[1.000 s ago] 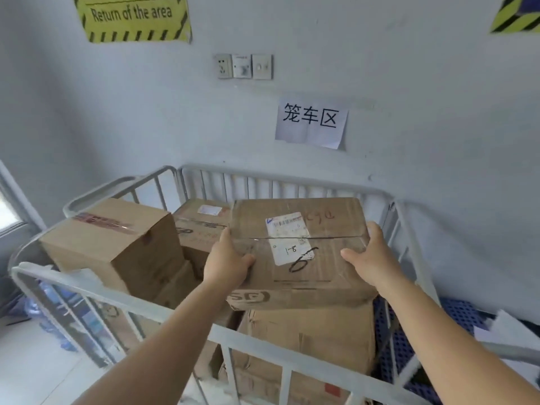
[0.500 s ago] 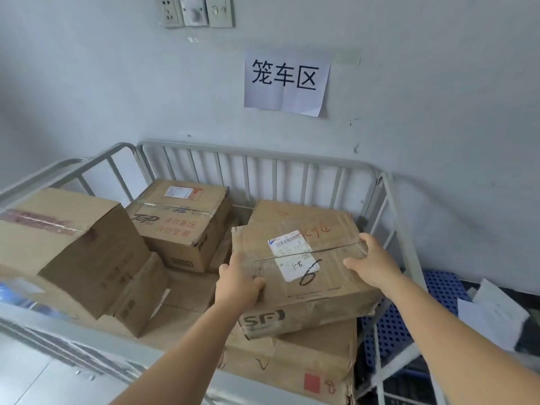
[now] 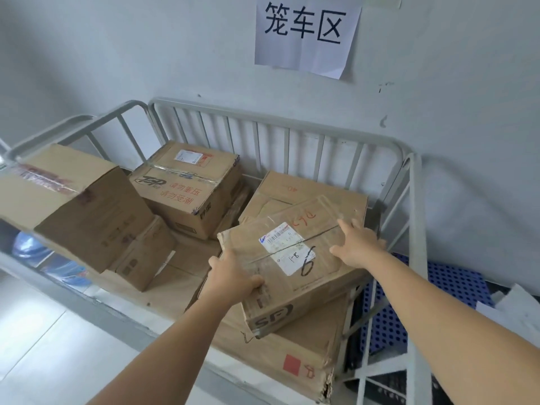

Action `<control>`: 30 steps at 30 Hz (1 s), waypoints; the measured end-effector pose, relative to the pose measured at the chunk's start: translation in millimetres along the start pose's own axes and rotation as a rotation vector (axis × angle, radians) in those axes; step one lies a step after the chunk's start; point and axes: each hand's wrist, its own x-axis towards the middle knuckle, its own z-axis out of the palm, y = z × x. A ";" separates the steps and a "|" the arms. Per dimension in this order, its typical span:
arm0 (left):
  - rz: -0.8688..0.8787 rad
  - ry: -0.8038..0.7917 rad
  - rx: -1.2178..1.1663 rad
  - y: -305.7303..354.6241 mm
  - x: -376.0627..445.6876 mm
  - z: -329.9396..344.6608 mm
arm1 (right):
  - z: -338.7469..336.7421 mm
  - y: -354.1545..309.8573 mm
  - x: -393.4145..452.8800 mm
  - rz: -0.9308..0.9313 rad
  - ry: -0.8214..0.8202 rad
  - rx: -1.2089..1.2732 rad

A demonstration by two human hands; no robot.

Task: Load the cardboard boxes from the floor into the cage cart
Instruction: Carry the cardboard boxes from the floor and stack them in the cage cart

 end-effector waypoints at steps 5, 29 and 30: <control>0.155 -0.017 0.209 5.8 23.7 -6.0 | 18.3 -22.1 -25.2 -0.097 -0.062 -0.099; 0.168 0.025 0.323 -5.1 -35.3 4.0 | 29.0 -50.6 -34.2 -0.380 -0.212 -0.144; 0.178 0.059 0.328 -10.1 -39.7 1.7 | 31.6 -57.3 -37.5 -0.398 -0.189 -0.158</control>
